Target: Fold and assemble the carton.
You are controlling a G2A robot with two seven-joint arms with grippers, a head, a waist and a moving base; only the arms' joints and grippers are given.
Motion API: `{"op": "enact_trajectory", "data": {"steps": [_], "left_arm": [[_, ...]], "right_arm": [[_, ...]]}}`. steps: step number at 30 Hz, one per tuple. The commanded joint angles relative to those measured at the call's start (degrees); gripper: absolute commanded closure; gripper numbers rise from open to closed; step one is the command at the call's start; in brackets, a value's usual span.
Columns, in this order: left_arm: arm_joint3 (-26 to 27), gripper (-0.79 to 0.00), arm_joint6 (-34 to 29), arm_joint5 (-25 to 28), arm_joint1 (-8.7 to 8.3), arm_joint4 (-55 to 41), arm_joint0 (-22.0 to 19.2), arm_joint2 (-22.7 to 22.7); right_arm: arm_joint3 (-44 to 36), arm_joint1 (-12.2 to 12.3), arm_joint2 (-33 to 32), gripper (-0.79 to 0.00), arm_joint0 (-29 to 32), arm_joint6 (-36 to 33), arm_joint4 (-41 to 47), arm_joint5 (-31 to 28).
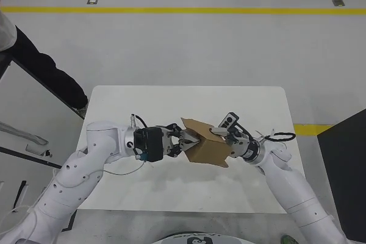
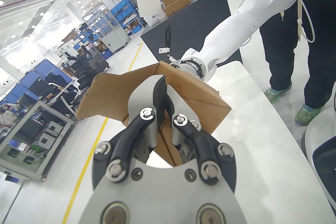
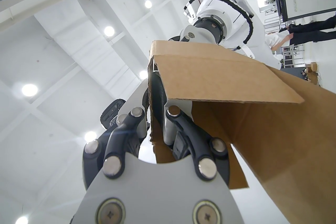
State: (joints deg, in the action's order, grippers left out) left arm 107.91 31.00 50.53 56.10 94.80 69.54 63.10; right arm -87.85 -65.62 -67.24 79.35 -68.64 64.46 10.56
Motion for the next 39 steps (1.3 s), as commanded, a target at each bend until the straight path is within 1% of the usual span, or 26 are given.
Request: {"op": "enact_trajectory", "data": {"steps": [1, 10, 19, 36, 39], "left_arm": [[-0.22, 0.0, 0.02, -0.27, -0.05, -0.07, -0.05, 0.28], [-0.67, 0.0, -0.07, -0.75, -0.31, -0.76, 0.36, 1.33], [-0.41, 0.0, 0.11, -0.15, -0.16, -0.58, -0.05, -0.73], [-1.12, 0.0, 0.35, -0.56, -0.08, -0.45, -0.91, -2.07], [-1.54, 0.0, 0.27, -1.01, -0.12, -0.51, -1.23, -1.61]], "right_arm": [[0.19, -0.02, -0.03, 0.0, -0.05, 0.03, 0.04, -0.01], [0.9, 0.02, -0.54, 0.0, -0.1, -0.05, -0.41, -0.11], [0.53, -0.21, 0.24, 0.0, -0.17, -0.1, -0.24, -0.09], [0.76, -0.41, 0.53, 0.0, -0.51, -0.96, -0.06, -0.09], [1.04, -0.39, 0.21, 0.0, -0.53, -0.84, -0.01, -0.18]]}}
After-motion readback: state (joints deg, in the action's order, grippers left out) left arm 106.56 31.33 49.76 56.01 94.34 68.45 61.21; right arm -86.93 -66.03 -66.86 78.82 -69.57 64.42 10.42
